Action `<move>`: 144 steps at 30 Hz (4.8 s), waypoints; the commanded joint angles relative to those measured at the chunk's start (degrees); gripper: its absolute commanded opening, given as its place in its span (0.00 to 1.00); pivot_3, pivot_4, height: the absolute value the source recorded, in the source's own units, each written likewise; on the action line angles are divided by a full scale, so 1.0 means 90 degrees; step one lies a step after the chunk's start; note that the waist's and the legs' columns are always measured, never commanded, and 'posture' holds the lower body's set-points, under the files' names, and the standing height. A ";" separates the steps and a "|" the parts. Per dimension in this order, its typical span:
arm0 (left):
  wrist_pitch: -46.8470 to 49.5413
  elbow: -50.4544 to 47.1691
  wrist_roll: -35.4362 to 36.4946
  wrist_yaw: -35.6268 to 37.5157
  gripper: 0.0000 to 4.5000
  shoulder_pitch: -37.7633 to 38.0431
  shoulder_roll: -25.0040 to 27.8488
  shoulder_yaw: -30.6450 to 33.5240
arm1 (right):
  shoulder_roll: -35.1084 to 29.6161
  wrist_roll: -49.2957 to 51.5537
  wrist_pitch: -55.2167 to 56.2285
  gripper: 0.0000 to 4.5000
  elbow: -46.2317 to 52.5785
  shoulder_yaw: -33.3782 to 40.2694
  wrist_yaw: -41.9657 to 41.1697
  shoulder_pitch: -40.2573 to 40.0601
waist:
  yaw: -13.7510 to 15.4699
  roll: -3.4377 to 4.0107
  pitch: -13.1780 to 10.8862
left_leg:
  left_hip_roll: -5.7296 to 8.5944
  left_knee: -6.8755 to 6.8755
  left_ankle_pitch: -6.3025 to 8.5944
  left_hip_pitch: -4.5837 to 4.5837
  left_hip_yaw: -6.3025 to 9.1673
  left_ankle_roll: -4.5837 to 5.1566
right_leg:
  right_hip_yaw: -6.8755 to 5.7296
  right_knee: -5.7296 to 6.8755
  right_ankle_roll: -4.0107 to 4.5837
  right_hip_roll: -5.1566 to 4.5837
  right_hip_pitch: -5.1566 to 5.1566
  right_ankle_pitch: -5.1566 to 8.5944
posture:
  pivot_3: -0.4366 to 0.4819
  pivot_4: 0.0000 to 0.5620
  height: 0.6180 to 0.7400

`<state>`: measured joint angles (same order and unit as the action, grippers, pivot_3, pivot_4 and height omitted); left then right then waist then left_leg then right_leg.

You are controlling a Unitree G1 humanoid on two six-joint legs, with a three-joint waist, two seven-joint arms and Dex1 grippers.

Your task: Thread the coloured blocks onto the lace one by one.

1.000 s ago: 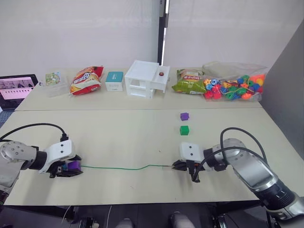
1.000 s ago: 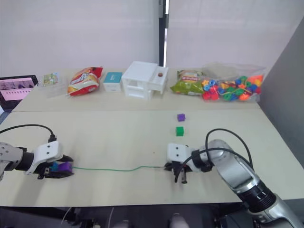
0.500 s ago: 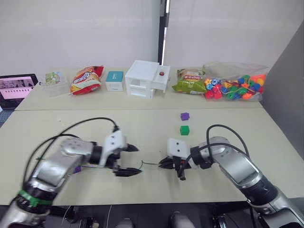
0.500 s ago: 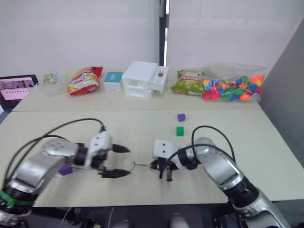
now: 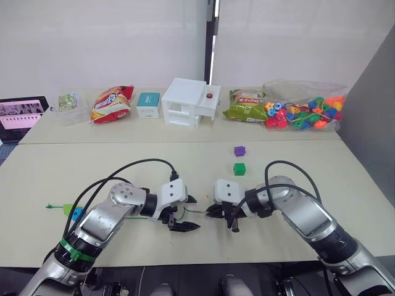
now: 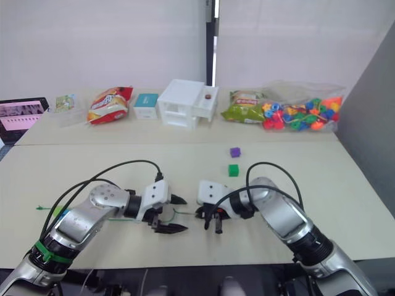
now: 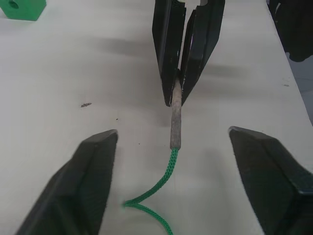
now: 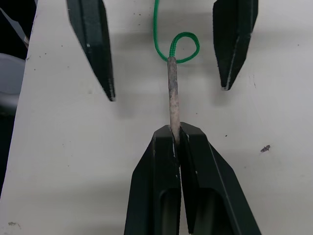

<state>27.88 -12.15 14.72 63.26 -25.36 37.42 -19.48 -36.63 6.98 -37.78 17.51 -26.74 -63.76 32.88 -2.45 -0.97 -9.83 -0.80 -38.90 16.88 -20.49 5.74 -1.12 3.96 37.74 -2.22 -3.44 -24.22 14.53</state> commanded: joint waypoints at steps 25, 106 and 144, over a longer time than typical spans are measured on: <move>0.0158 -0.0175 -0.0019 0.0233 0.00 -0.0036 0.0131 0.0165 | -0.0063 0.0627 -0.1175 0.45 0.1399 0.1123 0.0864 -0.0860 | 0.0011 -0.0001 0.0000 | 0.0000 0.0000 0.0000 -0.0003 0.0003 0.0000 | -0.0001 -0.0001 0.0000 -0.0001 0.0000 0.0000 | 0.48 0.27 1.00; 0.0348 -0.0261 0.0139 0.0158 0.00 0.0310 0.0509 0.0531 | -0.1064 0.1322 -0.0143 0.98 0.1737 0.1064 0.0216 -0.0941 | -0.0051 0.0000 -0.0003 | -0.0002 0.0013 -0.0001 0.0009 0.0001 -0.0002 | 0.0000 -0.0024 -0.0002 0.0002 0.0017 0.0003 | 0.48 0.27 1.00; 0.1126 -0.1079 0.0098 -0.0304 0.00 0.0180 0.0646 0.0365 | 0.0141 -0.0397 0.1848 0.26 -0.1733 0.0308 -0.1579 0.0761 | 0.0012 0.0000 -0.0005 | 0.0003 -0.0004 -0.0001 -0.0027 -0.0005 -0.0004 | 0.0000 -0.0017 -0.0015 -0.0009 -0.0012 -0.0012 | 0.48 0.27 1.00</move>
<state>37.75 -21.55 16.40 60.87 -22.68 42.99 -15.84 -35.30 2.32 -16.07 -3.25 -25.64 -79.62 40.45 -2.34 -0.97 -9.87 -0.78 -38.94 16.87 -20.73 5.71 -1.16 3.97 37.58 -2.36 -3.52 -24.33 14.42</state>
